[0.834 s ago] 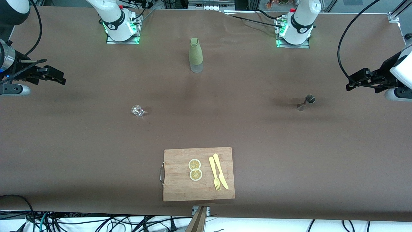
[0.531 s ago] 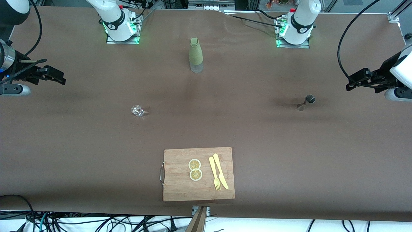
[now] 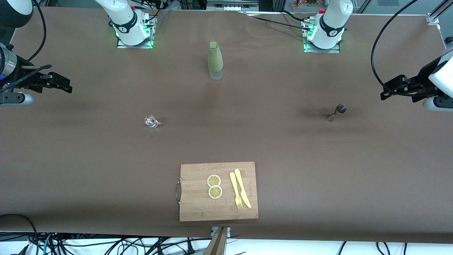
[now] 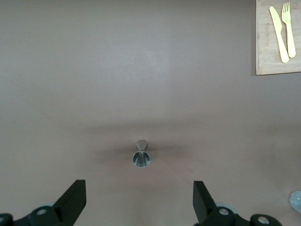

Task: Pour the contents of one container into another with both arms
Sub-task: 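Move the right gripper toward the glass while the left gripper approaches the jigger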

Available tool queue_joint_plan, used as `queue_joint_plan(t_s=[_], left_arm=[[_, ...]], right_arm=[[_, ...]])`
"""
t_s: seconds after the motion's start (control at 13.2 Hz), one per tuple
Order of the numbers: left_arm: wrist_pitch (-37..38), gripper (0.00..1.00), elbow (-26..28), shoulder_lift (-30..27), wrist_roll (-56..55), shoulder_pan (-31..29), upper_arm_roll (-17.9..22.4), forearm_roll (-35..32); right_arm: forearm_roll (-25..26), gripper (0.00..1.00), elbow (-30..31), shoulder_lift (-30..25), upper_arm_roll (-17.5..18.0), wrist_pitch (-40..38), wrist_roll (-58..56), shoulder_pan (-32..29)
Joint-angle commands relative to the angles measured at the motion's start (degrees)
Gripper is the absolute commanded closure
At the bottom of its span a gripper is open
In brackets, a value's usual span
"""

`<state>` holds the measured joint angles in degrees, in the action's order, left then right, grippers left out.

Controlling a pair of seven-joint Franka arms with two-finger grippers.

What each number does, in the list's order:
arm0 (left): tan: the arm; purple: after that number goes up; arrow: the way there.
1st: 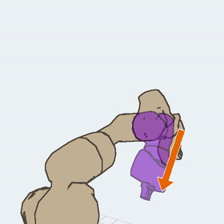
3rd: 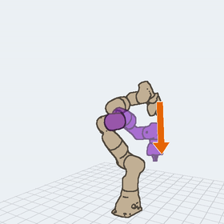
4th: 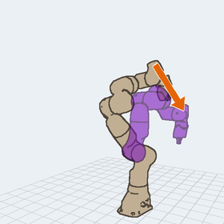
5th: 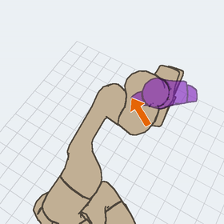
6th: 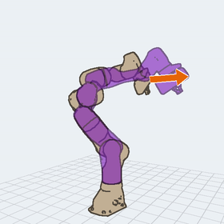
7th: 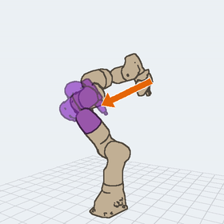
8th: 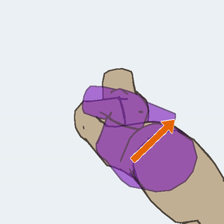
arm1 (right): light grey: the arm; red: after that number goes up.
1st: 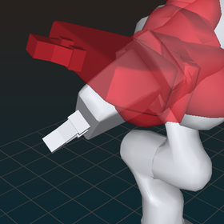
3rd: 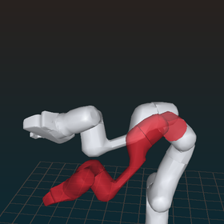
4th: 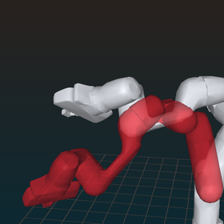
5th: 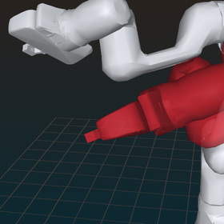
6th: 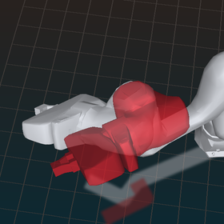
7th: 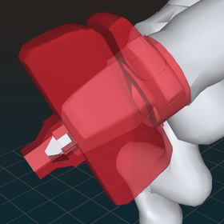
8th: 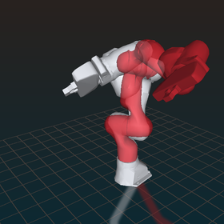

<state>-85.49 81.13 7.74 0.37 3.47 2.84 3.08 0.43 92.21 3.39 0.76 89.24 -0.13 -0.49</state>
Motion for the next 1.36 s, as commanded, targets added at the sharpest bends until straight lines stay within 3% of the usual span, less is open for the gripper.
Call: queue_joint_plan(t_s=[0.0,0.23,0.45,0.91,1.29], left_arm=[[1.3,0.00,-1.5,0.5,-0.7,0.1,0.3,1.3],[3.7,0.00,-0.4,0.4,-0.6,-0.4,0.4,1.6],[5.7,0.00,-0.6,-0.6,10.3,-2.0,1.5,2.1],[8.9,0.00,0.3,-0.7,50.1,-2.0,11.0,3.0],[8.7,0.00,9.8,-0.7,77.4,-2.3,21.7,17.5]], right_arm=[[-0.4,0.00,-0.2,-0.2,0.0,-0.4,0.0,0.0],[-6.7,0.00,-0.2,0.7,-0.2,-0.6,0.0,-0.3],[-6.8,0.00,-0.2,1.0,-0.4,-3.3,-2.4,-0.3],[-14.6,0.00,1.6,2.8,-1.1,-6.0,-44.0,-5.8],[-21.7,0.00,5.7,8.0,-2.6,-1.9,-70.1,-10.1]])
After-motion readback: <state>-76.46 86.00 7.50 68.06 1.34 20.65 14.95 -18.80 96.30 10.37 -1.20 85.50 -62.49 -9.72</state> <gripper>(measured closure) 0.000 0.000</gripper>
